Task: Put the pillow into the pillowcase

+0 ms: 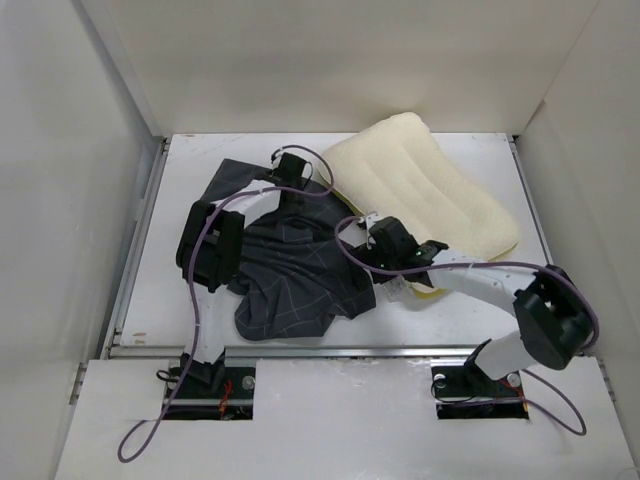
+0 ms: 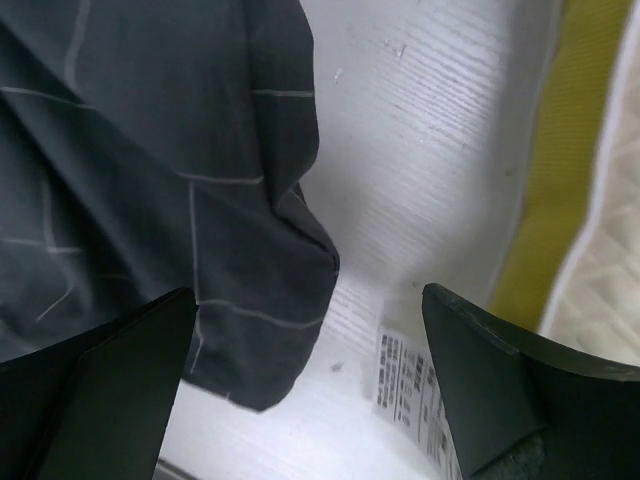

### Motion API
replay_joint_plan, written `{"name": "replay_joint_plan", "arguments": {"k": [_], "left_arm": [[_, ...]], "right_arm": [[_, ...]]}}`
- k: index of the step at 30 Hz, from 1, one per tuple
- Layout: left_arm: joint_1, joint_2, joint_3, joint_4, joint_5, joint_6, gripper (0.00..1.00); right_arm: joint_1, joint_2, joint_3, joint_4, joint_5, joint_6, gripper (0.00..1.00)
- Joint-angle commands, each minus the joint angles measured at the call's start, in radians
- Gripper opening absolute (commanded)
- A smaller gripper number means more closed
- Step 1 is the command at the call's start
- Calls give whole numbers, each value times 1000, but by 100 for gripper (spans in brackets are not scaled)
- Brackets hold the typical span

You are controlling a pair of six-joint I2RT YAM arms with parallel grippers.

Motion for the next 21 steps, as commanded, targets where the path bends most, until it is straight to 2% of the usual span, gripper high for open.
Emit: {"name": "replay_joint_plan", "arguments": {"k": [1,2,3,5,8,10,11,12,16,17,20,21], "left_arm": [[10,26,56,-4,37,7,52],[19,41,57,-4,46,7,44],[20,41,57,-4,55,7,26],[29,51,57,5,65,7,0],[41,32,26,36,56,-4,0],[65,-21,0,57,23,-25,0],[94,-43,-21,57,-15,-62,0],[114,-69,-31,57,-15,-81,0],[237,-257,-77,31,-105,-154,0],[254,-369,-91,31,-122,-154,0],[268,-542,-117,57,-193,-139,0],[268,-648,-117,57,-193,-128,0]], "right_arm": [[14,53,14,105,7,13,100],[25,70,14,134,7,13,100],[25,102,14,150,7,13,100],[34,133,38,174,19,2,98],[34,188,53,205,51,-21,91],[34,208,92,216,76,-39,61],[34,219,124,202,130,-39,9],[34,219,136,193,155,-29,0],[24,149,234,68,284,-42,0],[24,95,253,43,304,-51,0],[5,-38,322,-19,353,-74,0],[5,-69,343,-28,363,-94,0]]}}
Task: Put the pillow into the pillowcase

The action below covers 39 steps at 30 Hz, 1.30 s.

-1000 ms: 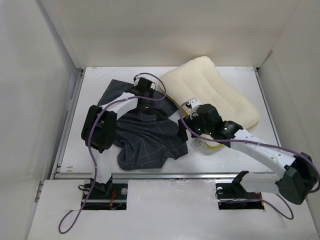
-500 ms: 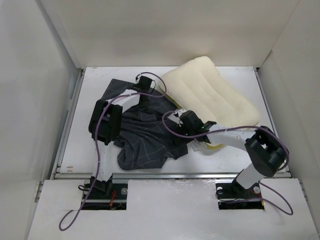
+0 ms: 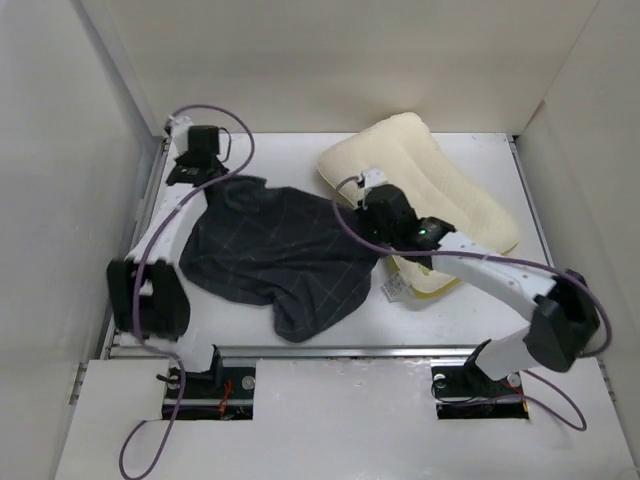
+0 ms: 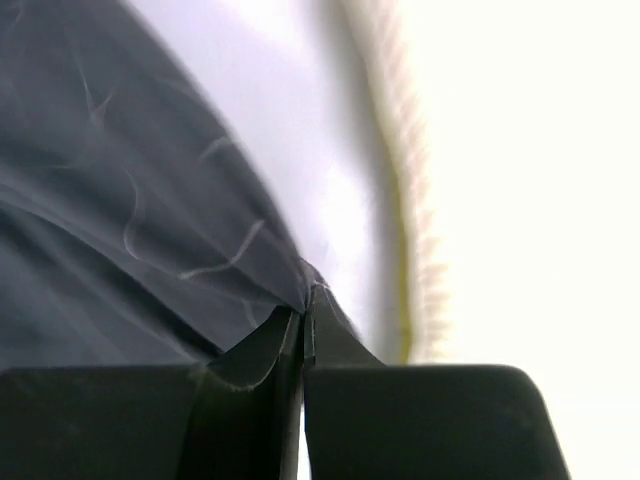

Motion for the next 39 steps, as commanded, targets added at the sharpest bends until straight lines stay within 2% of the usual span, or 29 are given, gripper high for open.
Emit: {"name": "replay_joint_plan", "arguments": {"k": [1,5,10,13,16,19,22,26,27,33,35,36,37,38,39], "left_arm": [[-23,-332,29,42,-112,-10,0],[-23,-560,72,42,-215,-22,0],[-23,-819,123,63,-305,32,0],[-23,-884,192,94,-341,90,0],[-23,-884,259,80,-341,134,0],[-23,-837,327,47,-377,144,0],[-23,-774,336,33,-446,155,0],[-23,-651,305,-1,-497,102,0],[-23,-621,290,-13,-488,93,0],[127,-329,201,-93,-335,-61,0],[195,-212,180,-104,-257,-88,0],[212,-170,180,-113,-221,-102,0],[229,-128,195,-124,-201,-102,3],[252,-42,256,-143,-172,-102,16],[252,0,300,-204,-154,-102,35]], "right_arm": [[-14,-183,126,-53,110,-64,0],[-14,-274,323,-159,76,-141,0],[-5,-402,463,-198,41,-225,0],[4,-479,512,-167,-62,-297,0],[4,-501,569,-155,-165,-342,0],[4,-455,644,-184,-199,-353,0],[4,-334,706,-210,-168,-353,0],[-6,-95,839,-264,-104,-333,0],[-16,7,868,-280,-104,-333,0],[-94,315,951,-258,-261,-270,0],[-94,457,983,-248,-292,-270,2],[-103,505,1032,-248,-292,-270,9],[-103,552,1064,-248,-292,-270,16],[-103,636,1104,-260,-292,-270,23],[-114,669,1153,-288,-268,-270,28]]}}
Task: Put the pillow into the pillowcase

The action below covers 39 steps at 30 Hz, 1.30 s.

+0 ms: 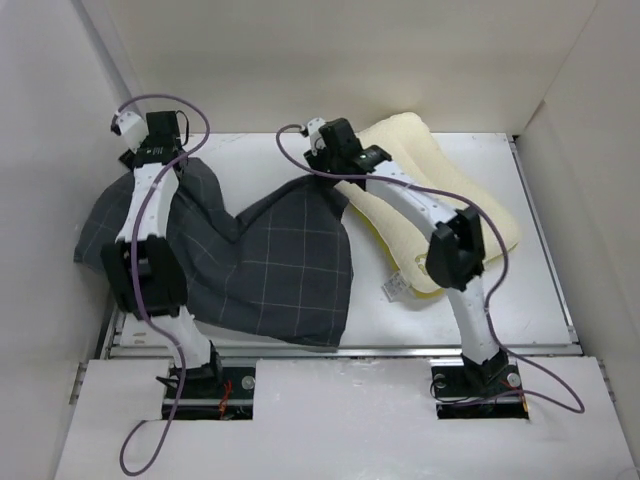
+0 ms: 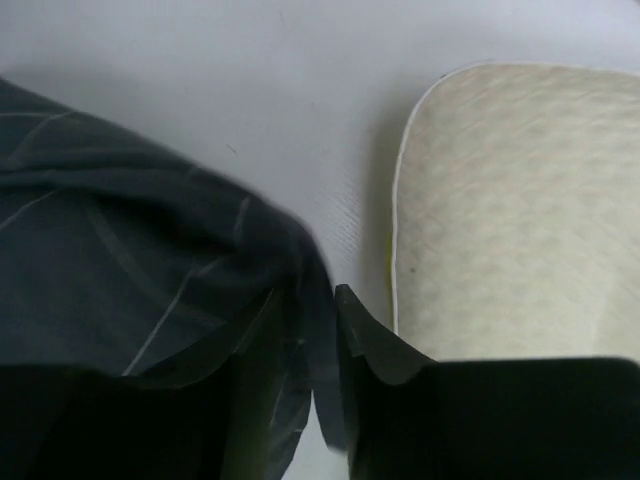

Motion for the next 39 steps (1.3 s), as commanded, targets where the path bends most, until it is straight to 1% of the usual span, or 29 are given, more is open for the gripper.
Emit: {"name": "replay_joint_plan", "arguments": {"k": [1,2,3,4,5,6,7,8,9,10,12,13,15,16,17,18,19,20,21,22,23,24,25,27,29,31,33,34,39], "left_arm": [[39,71,136,-119,85,-51,83],[30,97,170,-131,85,-34,100],[4,116,216,-142,73,-19,100],[-11,116,216,-129,64,-4,100],[-25,116,216,-103,103,21,100],[-51,72,178,-72,132,61,100],[-67,44,147,10,169,88,100],[-80,14,112,52,212,114,100],[-97,-16,83,83,272,130,100],[-145,-71,28,133,301,177,100],[-209,-115,-20,164,343,216,100],[-287,-140,-54,164,343,240,100],[-375,-140,-63,137,334,256,100],[-422,-130,-72,114,323,256,100],[-515,-105,-92,91,323,256,100],[-563,-90,-104,48,312,256,100],[-609,-73,-118,30,326,238,100],[-654,-39,-132,11,340,222,99],[-733,-22,-166,-12,366,211,96],[-771,-8,-183,-21,393,211,91],[-807,21,-198,-32,404,181,88],[-873,35,-221,-58,404,172,86],[-901,47,-230,-70,404,159,85],[-961,77,-240,-70,432,144,77],[-993,91,-252,-70,465,132,73],[-1031,104,-261,-70,466,121,68],[-1041,114,-261,-70,490,112,63],[-1065,124,-261,-70,490,112,63],[-1076,145,-279,-93,476,102,49]], "right_arm": [[-24,45,225,-61,-5,10,36],[-34,45,226,-61,-5,10,44],[-46,21,226,-50,-5,10,58],[-73,-10,157,-28,-53,10,75],[-90,-47,110,39,-72,27,100],[-107,-126,59,74,-97,60,100],[-125,-165,16,98,-121,76,100],[-165,-200,-68,136,-161,93,100],[-188,-263,-105,149,-178,106,100],[-208,-294,-145,164,-192,126,100],[-267,-344,-237,177,-183,154,100],[-287,-390,-266,177,-183,166,100],[-340,-440,-373,206,-171,191,100],[-354,-493,-414,221,-170,200,100],[-366,-519,-455,236,-148,218,100],[-376,-542,-524,247,-97,219,100],[-376,-577,-552,256,-66,219,100],[-385,-591,-572,256,-31,219,100],[-385,-601,-589,244,38,219,100],[-385,-601,-601,223,66,219,100],[-385,-611,-615,212,93,219,100],[-394,-621,-615,212,119,219,100],[-394,-621,-629,198,164,219,100],[-394,-630,-639,189,198,231,100],[-394,-630,-649,189,207,231,100],[-394,-621,-649,189,195,240,100],[-403,-612,-649,189,173,240,100],[-403,-601,-649,189,173,240,100],[-403,-582,-649,180,173,249,100]]}}
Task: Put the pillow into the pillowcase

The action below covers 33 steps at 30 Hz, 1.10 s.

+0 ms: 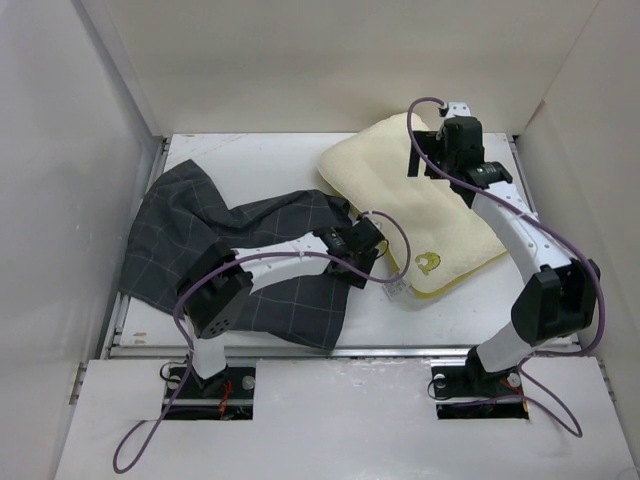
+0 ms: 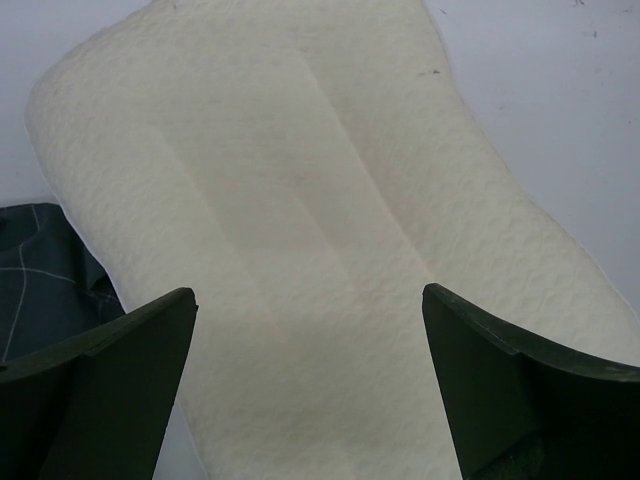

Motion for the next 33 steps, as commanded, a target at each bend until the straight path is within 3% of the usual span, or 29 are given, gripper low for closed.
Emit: {"name": "replay_joint_plan", "arguments": {"k": [1,3,11,16,17,20,31,33], "left_arm": [[-5,0,-12,-25,-22,-29,49],[-5,15,-12,-52,-31,-30,44],[-5,84,23,-28,-89,-30,42],[4,107,60,-28,-106,-20,23],[4,94,60,-28,-106,-20,13],[29,61,60,-28,-97,-20,0],[49,-35,81,-71,-21,46,0],[58,-46,81,-71,-2,56,9]], "right_arm": [[-5,10,2,15,18,16,100],[-5,10,2,15,18,16,100],[-23,10,-17,15,-4,16,100],[-42,10,-17,15,-22,16,100],[-42,10,-17,15,-31,16,100],[-42,20,-17,15,-31,16,100],[-42,39,-17,24,-66,-25,100],[-42,49,-17,34,-66,-25,100]]}}
